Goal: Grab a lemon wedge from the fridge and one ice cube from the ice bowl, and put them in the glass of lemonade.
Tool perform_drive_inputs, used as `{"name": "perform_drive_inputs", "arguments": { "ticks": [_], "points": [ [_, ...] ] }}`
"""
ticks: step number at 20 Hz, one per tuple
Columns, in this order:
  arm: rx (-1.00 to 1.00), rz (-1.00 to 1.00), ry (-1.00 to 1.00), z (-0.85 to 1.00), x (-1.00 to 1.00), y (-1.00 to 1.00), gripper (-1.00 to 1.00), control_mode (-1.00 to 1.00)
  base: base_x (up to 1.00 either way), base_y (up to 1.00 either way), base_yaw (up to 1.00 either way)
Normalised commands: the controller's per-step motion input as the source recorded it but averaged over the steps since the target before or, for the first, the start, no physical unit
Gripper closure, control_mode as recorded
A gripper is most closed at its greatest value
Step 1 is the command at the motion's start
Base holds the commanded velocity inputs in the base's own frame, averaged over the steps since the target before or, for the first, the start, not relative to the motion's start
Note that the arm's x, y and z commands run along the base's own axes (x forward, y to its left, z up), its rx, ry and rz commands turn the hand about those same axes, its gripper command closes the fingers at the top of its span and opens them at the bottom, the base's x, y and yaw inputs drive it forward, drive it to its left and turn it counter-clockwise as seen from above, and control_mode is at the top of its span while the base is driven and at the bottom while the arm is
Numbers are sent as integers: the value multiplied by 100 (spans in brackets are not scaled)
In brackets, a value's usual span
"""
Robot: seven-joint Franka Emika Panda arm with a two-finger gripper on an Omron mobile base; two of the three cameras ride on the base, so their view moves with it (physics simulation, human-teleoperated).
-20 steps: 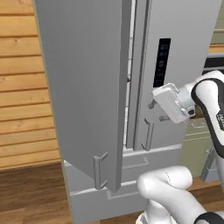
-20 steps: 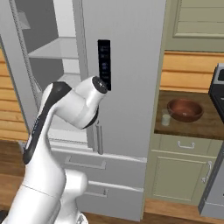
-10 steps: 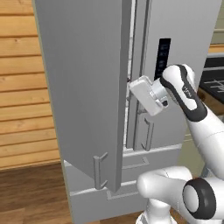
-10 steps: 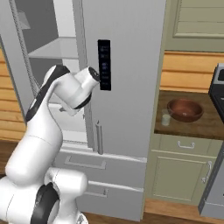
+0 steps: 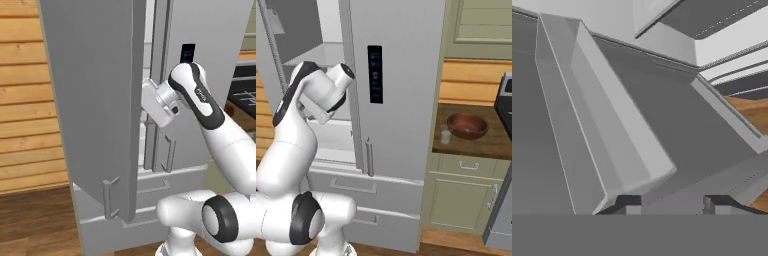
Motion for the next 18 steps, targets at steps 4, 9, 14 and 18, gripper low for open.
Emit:
{"name": "perform_drive_inputs", "arguments": {
  "ticks": [4,9,14,18],
  "points": [
    [-11,6,0,0,-56,100,-100,-100,0,0,0],
    [-8,0,0,-5,-12,100,-100,-100,0,0,0],
    [0,1,0,6,-26,-16,-100,-100,0,0,0],
    [0,-2,0,37,-100,-100,-100,-100,0,0,0]
  ]
}}
